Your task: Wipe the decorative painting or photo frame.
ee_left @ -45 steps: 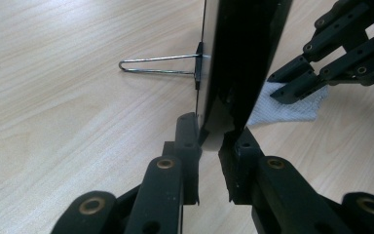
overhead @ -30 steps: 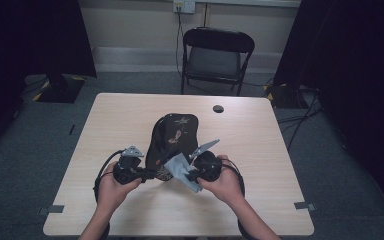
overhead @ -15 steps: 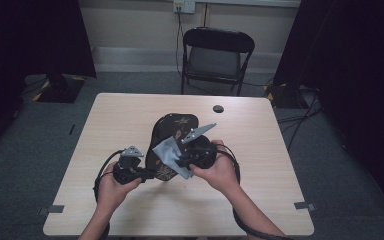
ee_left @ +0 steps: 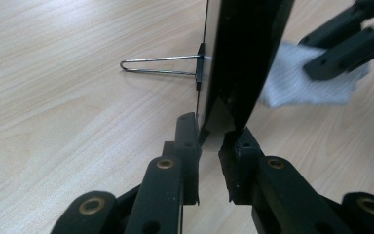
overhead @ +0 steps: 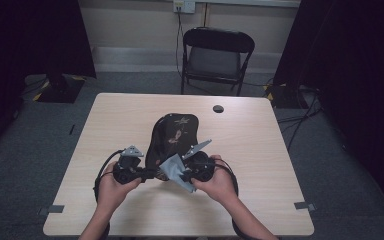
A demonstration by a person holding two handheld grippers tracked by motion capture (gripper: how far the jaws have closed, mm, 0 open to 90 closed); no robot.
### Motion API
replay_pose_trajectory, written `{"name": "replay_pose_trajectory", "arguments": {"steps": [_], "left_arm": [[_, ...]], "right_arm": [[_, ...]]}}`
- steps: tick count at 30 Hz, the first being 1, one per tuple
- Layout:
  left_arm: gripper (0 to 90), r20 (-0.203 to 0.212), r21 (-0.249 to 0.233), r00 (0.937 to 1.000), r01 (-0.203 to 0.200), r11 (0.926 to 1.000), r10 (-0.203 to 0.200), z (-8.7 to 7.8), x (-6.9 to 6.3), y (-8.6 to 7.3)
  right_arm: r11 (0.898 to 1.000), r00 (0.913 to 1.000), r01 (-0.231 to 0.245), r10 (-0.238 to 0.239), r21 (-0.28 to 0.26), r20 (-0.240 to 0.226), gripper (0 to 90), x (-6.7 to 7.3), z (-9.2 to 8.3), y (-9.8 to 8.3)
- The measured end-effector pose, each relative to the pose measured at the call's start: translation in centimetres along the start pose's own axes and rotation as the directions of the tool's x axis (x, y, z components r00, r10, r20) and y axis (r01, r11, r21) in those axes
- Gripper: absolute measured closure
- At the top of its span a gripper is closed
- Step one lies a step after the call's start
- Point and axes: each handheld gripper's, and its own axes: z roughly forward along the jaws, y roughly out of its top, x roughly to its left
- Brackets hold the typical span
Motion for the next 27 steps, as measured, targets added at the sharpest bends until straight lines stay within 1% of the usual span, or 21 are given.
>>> {"name": "replay_pose_trajectory", "arguments": {"steps": [2, 3, 5, 7, 11, 12, 14, 16, 20, 22, 24, 27], "left_arm": [[78.5, 0.0, -0.002, 1.0, 0.004, 1.0, -0.004, 0.0, 0.0, 0.0], [78.6, -0.003, 0.006, 1.0, 0.002, 1.0, -0.002, 0.0, 0.0, 0.0], [78.5, -0.004, 0.006, 1.0, 0.008, 1.0, -0.008, 0.0, 0.0, 0.0], [78.5, 0.0, -0.002, 1.0, 0.004, 1.0, -0.004, 0.0, 0.0, 0.0], [78.5, -0.002, 0.001, 1.0, 0.001, 1.0, -0.001, 0.0, 0.0, 0.0], [78.5, 0.003, 0.002, 1.0, 0.003, 1.0, -0.003, 0.0, 0.0, 0.0], [78.5, 0.0, -0.003, 1.0, 0.004, 1.0, -0.004, 0.0, 0.0, 0.0], [78.5, -0.001, -0.001, 1.0, 0.002, 1.0, -0.002, 0.0, 0.0, 0.0], [78.5, 0.004, 0.006, 1.0, 0.0, 1.0, 0.0, 0.0, 0.0, 0.0], [78.5, -0.001, -0.001, 1.0, 0.003, 1.0, -0.003, 0.0, 0.0, 0.0], [78.5, -0.004, 0.003, 1.0, 0.004, 1.0, -0.004, 0.0, 0.0, 0.0], [78.5, -0.003, -0.001, 1.0, 0.007, 1.0, -0.007, 0.0, -0.1, 0.0]], "right_arm": [[1.0, 1.0, -0.009, 0.009, 0.011, -0.002, 81.9, -0.2, 0.7, -0.6], [1.0, 0.9998, -0.018, 0.018, 0.023, -0.005, 81.9, -0.3, 1.1, -0.9], [0.999, 0.9998, -0.019, 0.019, 0.042, 0.004, 81.9, -0.4, 1.7, -1.5], [0.998, 0.9994, -0.034, 0.034, 0.058, -0.002, 81.9, -0.6, 2.3, -2.1], [0.995, 0.9984, -0.055, 0.056, 0.081, -0.006, 81.9, -0.9, 3.2, -3.1], [0.994, 0.9982, -0.059, 0.059, 0.088, -0.003, 81.9, -1.0, 3.4, -3.3], [0.994, 0.9972, -0.073, 0.074, 0.08, -0.012, 81.9, -1.2, 3.6, -3.7], [0.994, 0.9967, -0.079, 0.08, 0.077, -0.013, 81.9, -1.2, 3.6, -3.8], [0.995, 0.9977, -0.066, 0.067, 0.072, -0.012, 81.9, -1.0, 3.0, -3.6], [0.997, 0.9982, -0.057, 0.058, 0.057, -0.013, 81.9, -0.9, 2.4, -3.2], [0.998, 0.999, -0.044, 0.044, 0.039, -0.011, 82.0, -0.7, 1.5, -2.7], [1.0, 0.9998, -0.021, 0.021, 0.008, -0.006, 82.0, -0.3, 0.0, -1.6]]}}
